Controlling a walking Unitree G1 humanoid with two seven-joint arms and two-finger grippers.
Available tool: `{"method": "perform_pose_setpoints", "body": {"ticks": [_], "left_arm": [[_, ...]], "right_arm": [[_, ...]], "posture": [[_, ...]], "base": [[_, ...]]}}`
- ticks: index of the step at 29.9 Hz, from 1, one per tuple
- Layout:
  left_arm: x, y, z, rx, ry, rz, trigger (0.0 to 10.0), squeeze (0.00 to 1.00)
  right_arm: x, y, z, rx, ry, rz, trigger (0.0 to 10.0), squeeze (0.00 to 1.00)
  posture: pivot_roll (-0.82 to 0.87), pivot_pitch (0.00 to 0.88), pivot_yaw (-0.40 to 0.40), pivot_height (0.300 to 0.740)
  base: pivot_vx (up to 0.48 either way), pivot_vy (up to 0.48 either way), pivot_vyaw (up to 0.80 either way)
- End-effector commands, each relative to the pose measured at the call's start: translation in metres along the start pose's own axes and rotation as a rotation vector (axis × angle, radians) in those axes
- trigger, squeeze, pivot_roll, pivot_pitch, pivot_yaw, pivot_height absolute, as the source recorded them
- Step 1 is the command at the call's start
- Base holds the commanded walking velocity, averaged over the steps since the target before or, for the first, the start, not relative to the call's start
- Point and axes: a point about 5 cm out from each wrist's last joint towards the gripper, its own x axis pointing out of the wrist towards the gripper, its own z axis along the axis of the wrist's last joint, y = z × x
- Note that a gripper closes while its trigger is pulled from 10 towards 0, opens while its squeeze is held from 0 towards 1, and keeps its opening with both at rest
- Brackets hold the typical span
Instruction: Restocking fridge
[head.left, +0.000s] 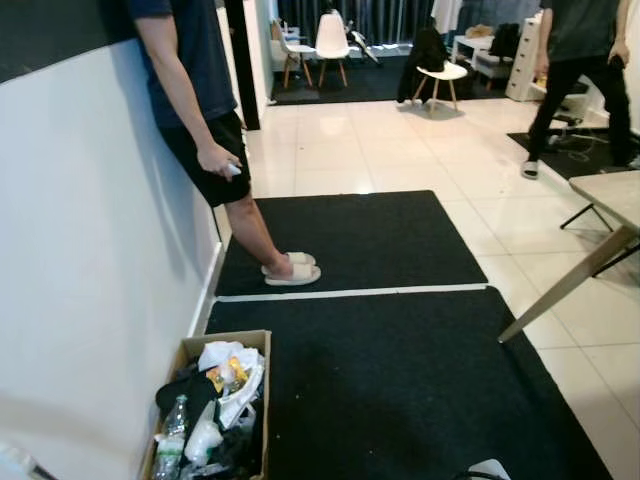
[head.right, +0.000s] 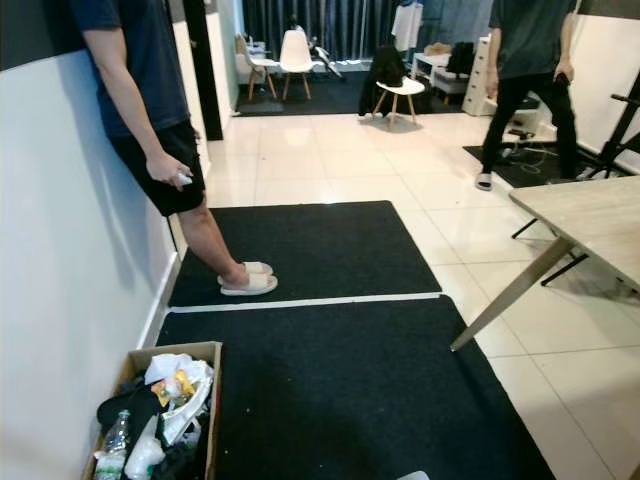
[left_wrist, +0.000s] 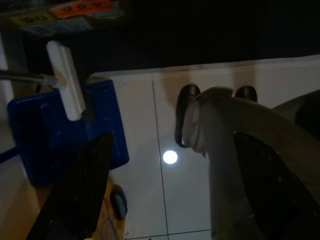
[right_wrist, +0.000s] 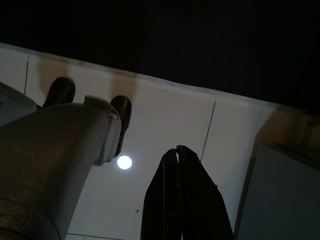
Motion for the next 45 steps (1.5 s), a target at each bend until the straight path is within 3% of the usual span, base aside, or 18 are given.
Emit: {"method": "perform_pose_setpoints", "body": {"ticks": [1, 17, 22, 30, 45], "left_arm": [[-0.0008, -0.0004, -0.0050, -0.019, 0.020, -0.008, 10.0, 0.00], [-0.0014, 0.0057, -0.0021, 0.016, 0.020, -0.004, 10.0, 0.00], [-0.0015, 0.0053, -0.0031, 0.023, 0.025, -0.006, 10.0, 0.00], [-0.0013, 0.0036, -0.0037, 0.024, 0.027, -0.011, 10.0, 0.00], [-0.0007, -0.0005, -0.0048, 0.020, 0.030, -0.019, 10.0, 0.00]], "right_arm": [[0.0001, 0.0020, -0.0020, 0.010, 0.002, 0.002, 10.0, 0.00], [0.0002, 0.0054, -0.0063, 0.017, 0.021, 0.004, 10.0, 0.00], [-0.0006, 0.0031, -0.0104, 0.065, 0.036, -0.006, 10.0, 0.00], [-0.0008, 0.0003, -0.0087, 0.059, 0.031, -0.012, 10.0, 0.00], [-0.0011, -0.0020, -0.0086, 0.051, 0.034, -0.023, 10.0, 0.00]], "posture": [[-0.09, 0.001, -0.006, 0.740], [-0.09, 0.002, 0.007, 0.740], [-0.09, 0.000, 0.007, 0.740], [-0.09, 0.000, 0.005, 0.740], [-0.10, 0.000, -0.003, 0.740]], "base": [[0.000, 0.000, 0.00], [0.259, 0.000, 0.00], [0.307, 0.000, 0.00], [0.309, 0.000, -0.67], [0.312, 0.000, 0.00]]}}
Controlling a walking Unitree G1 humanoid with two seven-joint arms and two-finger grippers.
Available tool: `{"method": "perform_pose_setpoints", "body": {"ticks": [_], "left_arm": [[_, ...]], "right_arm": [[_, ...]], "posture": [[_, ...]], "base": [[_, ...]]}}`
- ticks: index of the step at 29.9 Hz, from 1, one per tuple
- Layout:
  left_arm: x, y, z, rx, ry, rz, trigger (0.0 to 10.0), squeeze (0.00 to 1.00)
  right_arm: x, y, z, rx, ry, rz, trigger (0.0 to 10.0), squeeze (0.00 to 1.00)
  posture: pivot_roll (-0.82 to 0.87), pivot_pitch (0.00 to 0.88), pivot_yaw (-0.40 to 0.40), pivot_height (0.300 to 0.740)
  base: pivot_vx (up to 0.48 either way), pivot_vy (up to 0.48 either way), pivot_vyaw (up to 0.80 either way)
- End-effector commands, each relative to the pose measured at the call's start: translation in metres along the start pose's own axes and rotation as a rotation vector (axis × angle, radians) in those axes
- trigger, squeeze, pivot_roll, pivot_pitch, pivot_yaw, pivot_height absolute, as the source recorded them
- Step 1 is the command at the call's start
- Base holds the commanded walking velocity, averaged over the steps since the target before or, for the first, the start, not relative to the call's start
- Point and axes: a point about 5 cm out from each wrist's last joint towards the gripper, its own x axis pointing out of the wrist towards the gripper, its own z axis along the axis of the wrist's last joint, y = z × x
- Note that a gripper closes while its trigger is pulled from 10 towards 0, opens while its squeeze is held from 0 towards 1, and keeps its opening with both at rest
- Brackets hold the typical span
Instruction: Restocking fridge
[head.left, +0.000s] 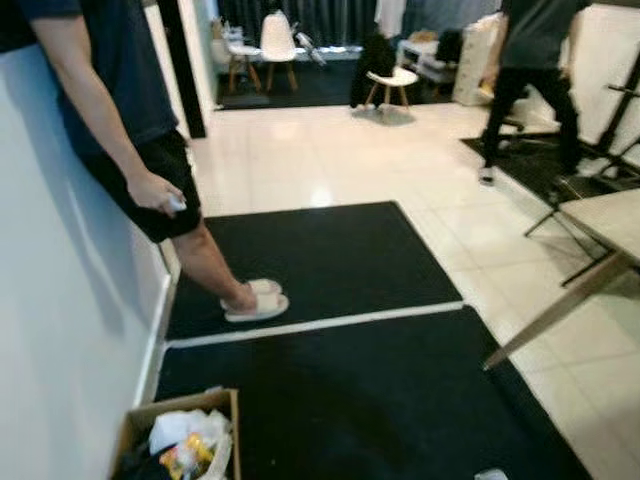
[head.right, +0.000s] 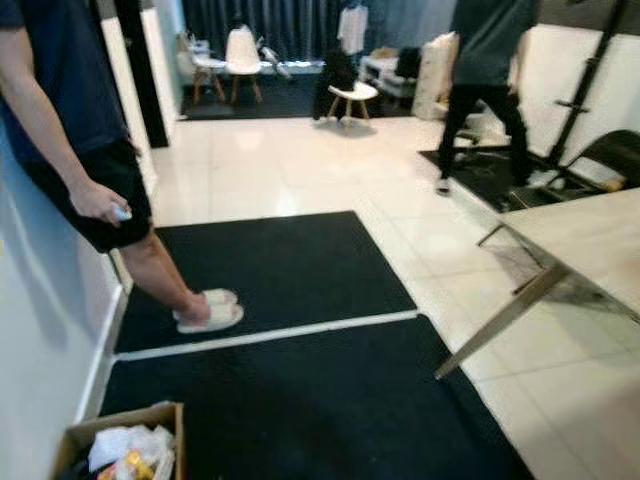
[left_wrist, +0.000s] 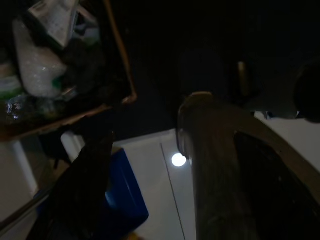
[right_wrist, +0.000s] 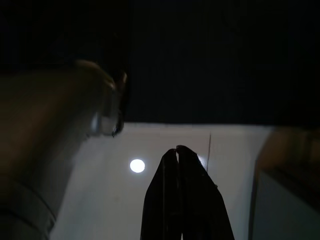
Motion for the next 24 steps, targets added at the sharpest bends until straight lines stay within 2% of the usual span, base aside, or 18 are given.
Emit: {"method": "perform_pose_setpoints", "body": {"ticks": [1, 8, 24], "left_arm": [[-0.0005, -0.0025, -0.0057, 0.002, 0.021, -0.008, 10.0, 0.00], [-0.0005, -0.0027, -0.0057, 0.003, 0.020, -0.011, 10.0, 0.00], [-0.0001, -0.0051, -0.0061, 0.006, 0.021, -0.017, 10.0, 0.00]], "right_arm": [[0.0001, -0.0019, 0.0033, -0.007, -0.007, -0.006, 10.0, 0.00], [0.0003, -0.0003, 0.0032, -0.005, -0.005, 0.000, 10.0, 0.00], [0.0003, -0.0008, 0.0022, -0.009, 0.009, 0.000, 10.0, 0.00]], "posture": [[-0.10, 0.000, -0.003, 0.740], [-0.09, 0.000, -0.002, 0.740], [-0.10, 0.000, -0.007, 0.740]], "base": [[0.315, 0.000, 0.00], [0.316, 0.000, 0.00], [0.309, 0.000, -0.76]]}}
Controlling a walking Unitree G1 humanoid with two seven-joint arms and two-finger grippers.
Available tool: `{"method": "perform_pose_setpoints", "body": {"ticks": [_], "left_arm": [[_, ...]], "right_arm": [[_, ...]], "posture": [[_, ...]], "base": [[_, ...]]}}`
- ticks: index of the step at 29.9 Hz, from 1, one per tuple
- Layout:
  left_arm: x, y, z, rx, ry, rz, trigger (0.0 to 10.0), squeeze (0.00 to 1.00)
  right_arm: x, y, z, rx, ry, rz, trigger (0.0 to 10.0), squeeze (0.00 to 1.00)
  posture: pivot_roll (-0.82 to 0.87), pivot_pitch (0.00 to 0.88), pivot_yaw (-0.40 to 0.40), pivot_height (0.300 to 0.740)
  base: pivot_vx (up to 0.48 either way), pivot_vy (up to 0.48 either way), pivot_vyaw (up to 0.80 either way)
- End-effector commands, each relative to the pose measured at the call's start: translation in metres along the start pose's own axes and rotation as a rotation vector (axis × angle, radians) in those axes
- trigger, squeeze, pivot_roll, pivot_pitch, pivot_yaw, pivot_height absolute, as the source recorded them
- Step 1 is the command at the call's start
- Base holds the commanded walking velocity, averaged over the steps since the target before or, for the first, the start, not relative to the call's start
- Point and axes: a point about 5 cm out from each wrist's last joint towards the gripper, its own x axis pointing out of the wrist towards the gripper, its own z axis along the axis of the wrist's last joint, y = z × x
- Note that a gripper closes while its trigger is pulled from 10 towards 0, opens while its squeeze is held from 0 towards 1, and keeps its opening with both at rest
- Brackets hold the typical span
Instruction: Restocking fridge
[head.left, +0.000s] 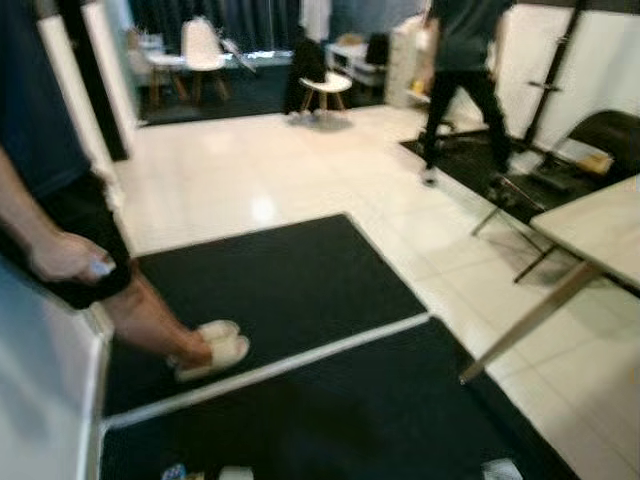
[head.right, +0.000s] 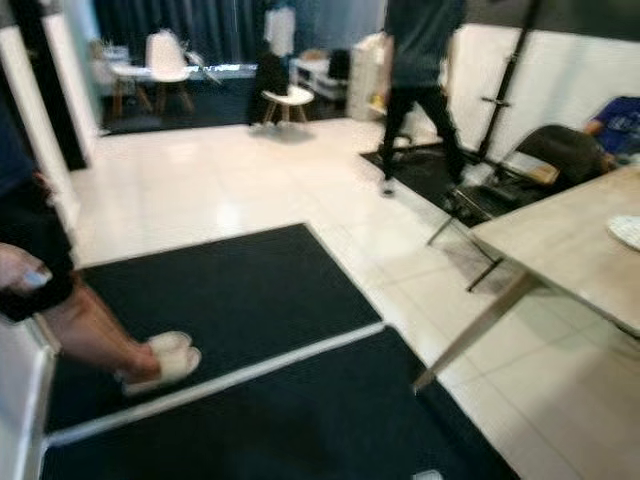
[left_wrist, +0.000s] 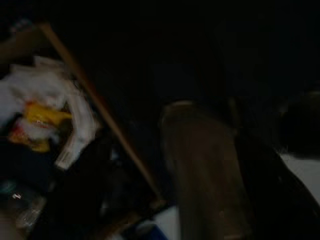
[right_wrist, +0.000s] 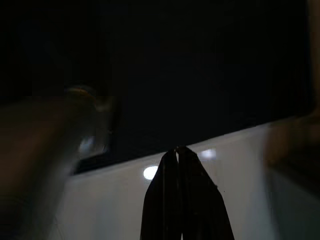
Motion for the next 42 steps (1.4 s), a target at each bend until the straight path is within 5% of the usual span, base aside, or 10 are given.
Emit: {"method": "perform_pose_setpoints", "body": {"ticks": [1, 33, 42], "left_arm": [[-0.0003, -0.0061, -0.0085, 0.002, 0.033, -0.016, 10.0, 0.00], [-0.0007, -0.0051, -0.0092, 0.007, 0.035, -0.017, 10.0, 0.00], [-0.0008, -0.0044, -0.0094, 0.008, 0.036, -0.016, 10.0, 0.00]], "right_arm": [[-0.0013, -0.0080, -0.0005, -0.014, 0.006, -0.023, 10.0, 0.00], [-0.0007, -0.0050, -0.0008, -0.044, 0.010, -0.027, 10.0, 0.00], [-0.0010, -0.0080, 0.0015, -0.040, 0.012, -0.031, 10.0, 0.00]], "posture": [[-0.10, 0.000, -0.007, 0.740], [-0.08, 0.000, -0.001, 0.740], [-0.08, 0.000, -0.003, 0.740]], "base": [[0.304, 0.000, -0.79], [0.294, 0.000, -0.09], [0.289, 0.000, -0.77]]}}
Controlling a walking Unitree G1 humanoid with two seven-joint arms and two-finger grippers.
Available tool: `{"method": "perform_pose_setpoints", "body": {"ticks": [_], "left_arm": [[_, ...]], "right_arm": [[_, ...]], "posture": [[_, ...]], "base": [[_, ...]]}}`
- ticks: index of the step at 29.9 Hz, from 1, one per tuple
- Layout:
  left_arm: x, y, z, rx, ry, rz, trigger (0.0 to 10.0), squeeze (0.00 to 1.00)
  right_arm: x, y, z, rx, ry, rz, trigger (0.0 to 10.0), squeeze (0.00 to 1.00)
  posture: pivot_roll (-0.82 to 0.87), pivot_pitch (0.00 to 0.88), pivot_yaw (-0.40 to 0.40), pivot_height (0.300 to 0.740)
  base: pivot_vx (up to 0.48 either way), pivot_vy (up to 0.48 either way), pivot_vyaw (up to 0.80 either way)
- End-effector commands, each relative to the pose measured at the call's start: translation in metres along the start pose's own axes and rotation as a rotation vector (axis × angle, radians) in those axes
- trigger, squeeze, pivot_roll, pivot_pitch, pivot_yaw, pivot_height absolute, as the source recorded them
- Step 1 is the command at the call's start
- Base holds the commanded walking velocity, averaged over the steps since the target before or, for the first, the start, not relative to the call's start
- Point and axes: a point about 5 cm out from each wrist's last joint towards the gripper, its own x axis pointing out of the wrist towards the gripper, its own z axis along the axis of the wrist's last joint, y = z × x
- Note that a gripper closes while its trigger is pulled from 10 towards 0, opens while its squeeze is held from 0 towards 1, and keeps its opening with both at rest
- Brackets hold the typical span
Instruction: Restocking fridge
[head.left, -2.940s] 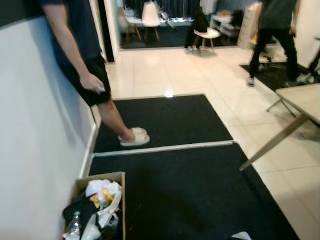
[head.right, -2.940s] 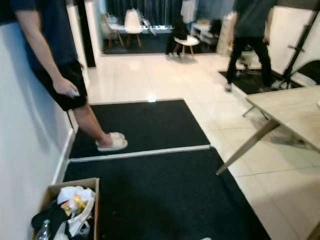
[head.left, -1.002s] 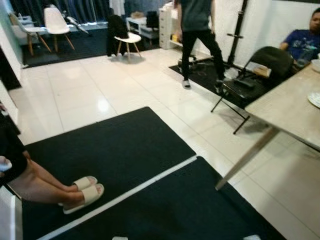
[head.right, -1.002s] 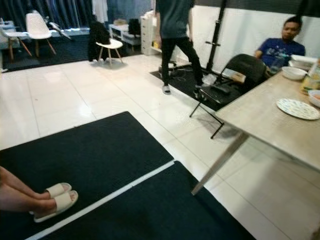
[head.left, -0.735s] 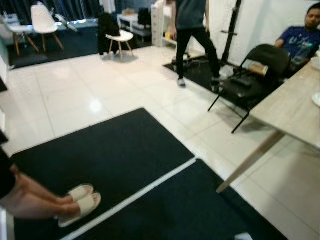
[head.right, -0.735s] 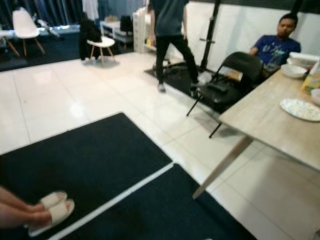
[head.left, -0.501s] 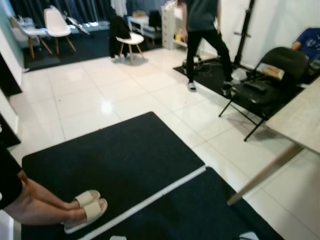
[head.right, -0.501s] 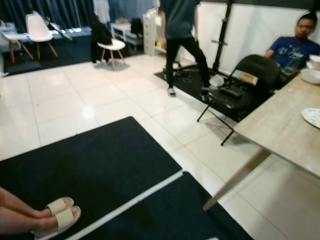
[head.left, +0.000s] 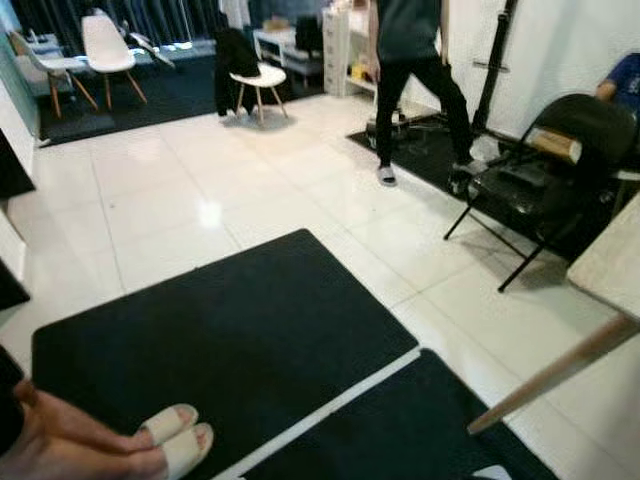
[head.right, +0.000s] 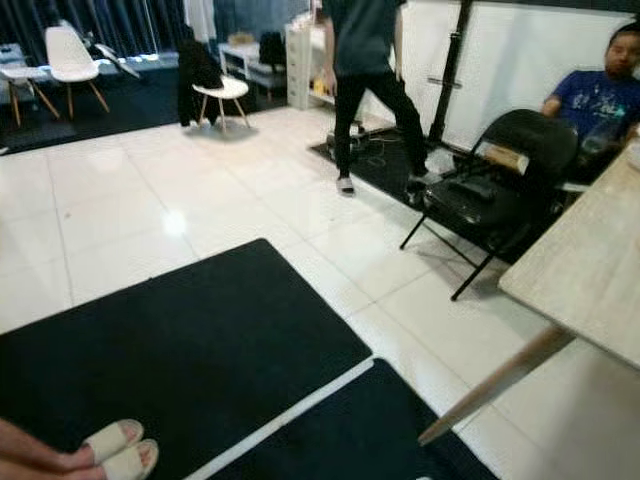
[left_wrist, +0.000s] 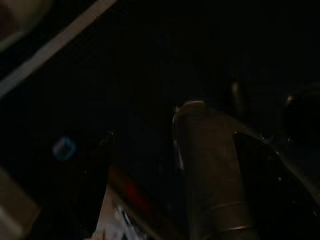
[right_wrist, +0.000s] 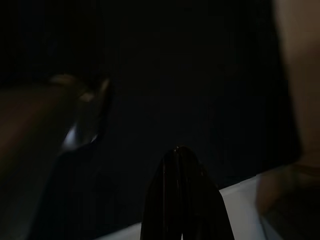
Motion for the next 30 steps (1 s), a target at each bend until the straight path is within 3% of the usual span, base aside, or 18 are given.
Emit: {"method": "perform_pose_setpoints", "body": {"ticks": [1, 5, 23, 30], "left_arm": [[-0.0014, -0.0032, -0.0111, 0.003, 0.043, -0.013, 10.0, 0.00], [-0.0015, -0.0031, -0.0113, 0.004, 0.044, -0.014, 10.0, 0.00], [-0.0013, -0.0023, -0.0116, -0.008, 0.049, 0.010, 10.0, 0.00], [-0.0011, -0.0026, -0.0108, -0.008, 0.048, 0.009, 10.0, 0.00]], "right_arm": [[0.0004, 0.0077, -0.0068, 0.019, 0.020, 0.017, 10.0, 0.00], [0.0005, 0.0083, -0.0057, 0.036, 0.006, 0.013, 10.0, 0.00], [0.0009, 0.0123, -0.0066, 0.027, 0.009, 0.017, 10.0, 0.00], [0.0011, 0.0134, -0.0065, 0.033, 0.015, 0.024, 10.0, 0.00]], "posture": [[-0.08, 0.000, -0.003, 0.740], [-0.08, 0.000, 0.004, 0.740], [-0.07, 0.000, 0.005, 0.740], [-0.07, 0.000, 0.005, 0.740]], "base": [[0.289, 0.000, -0.77], [0.289, 0.000, -0.77], [0.058, 0.000, 0.00], [0.000, 0.000, -0.79]]}}
